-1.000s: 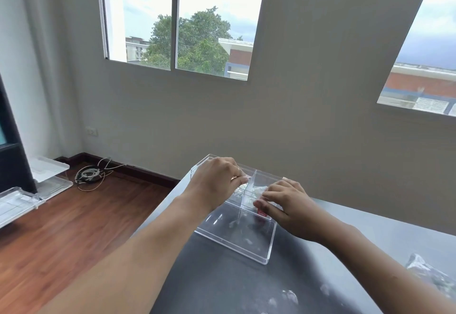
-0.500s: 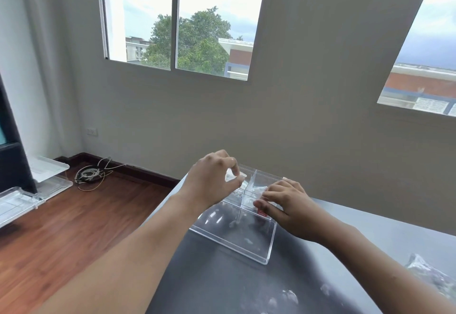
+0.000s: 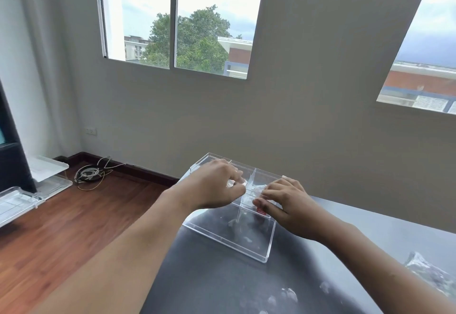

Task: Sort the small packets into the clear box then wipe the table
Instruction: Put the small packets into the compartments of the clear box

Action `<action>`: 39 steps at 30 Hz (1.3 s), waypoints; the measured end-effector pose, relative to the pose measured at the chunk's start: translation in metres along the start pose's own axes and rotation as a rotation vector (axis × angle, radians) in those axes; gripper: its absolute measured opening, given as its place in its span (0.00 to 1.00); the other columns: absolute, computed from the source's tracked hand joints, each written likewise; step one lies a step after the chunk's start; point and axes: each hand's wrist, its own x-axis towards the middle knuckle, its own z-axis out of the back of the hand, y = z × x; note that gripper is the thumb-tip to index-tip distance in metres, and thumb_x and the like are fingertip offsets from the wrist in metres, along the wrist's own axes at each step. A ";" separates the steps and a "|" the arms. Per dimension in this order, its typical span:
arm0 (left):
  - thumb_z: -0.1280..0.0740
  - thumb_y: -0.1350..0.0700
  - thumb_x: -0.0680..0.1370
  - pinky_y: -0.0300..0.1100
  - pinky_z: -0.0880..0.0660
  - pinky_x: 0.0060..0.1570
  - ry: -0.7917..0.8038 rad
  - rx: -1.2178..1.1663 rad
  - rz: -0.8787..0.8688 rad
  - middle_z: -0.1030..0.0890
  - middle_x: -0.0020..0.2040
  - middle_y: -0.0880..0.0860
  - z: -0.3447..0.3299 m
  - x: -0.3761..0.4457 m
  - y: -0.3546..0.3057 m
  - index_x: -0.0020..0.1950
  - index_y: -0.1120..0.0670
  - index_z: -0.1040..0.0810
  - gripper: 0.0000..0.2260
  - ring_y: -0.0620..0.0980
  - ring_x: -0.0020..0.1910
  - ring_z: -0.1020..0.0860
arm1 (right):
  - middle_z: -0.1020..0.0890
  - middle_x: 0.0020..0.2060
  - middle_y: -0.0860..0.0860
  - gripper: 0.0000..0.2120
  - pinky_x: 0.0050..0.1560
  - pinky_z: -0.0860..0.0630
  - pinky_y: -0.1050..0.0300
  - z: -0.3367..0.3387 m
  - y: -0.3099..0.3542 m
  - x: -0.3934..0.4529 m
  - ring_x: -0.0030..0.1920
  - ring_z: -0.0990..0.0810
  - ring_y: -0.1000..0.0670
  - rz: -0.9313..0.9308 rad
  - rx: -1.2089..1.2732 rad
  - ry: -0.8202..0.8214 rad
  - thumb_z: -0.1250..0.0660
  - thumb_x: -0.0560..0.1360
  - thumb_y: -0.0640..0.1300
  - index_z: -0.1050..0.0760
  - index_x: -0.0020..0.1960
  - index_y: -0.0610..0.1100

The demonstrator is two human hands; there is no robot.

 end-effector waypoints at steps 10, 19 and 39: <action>0.23 0.37 0.68 0.45 0.28 0.70 0.096 -0.070 -0.002 0.18 0.65 0.43 0.011 -0.003 0.018 0.56 0.45 0.17 0.21 0.40 0.67 0.24 | 0.20 0.45 0.60 0.23 0.73 0.40 0.50 0.002 0.002 0.000 0.55 0.28 0.59 0.004 -0.013 0.011 0.50 0.81 0.67 0.21 0.47 0.56; 0.39 0.29 0.75 0.43 0.41 0.69 0.110 0.131 -0.102 0.20 0.55 0.41 0.011 -0.001 0.016 0.60 0.37 0.17 0.22 0.43 0.63 0.29 | 0.23 0.43 0.63 0.21 0.70 0.37 0.52 0.004 0.005 0.000 0.55 0.28 0.60 0.018 -0.002 0.019 0.49 0.82 0.66 0.22 0.47 0.56; 0.49 0.38 0.80 0.49 0.39 0.69 0.039 0.211 -0.060 0.18 0.46 0.41 0.005 0.000 0.014 0.49 0.42 0.24 0.17 0.45 0.56 0.26 | 0.18 0.53 0.56 0.21 0.79 0.56 0.49 0.019 0.019 -0.003 0.68 0.30 0.56 -0.064 -0.098 0.140 0.49 0.84 0.61 0.22 0.52 0.51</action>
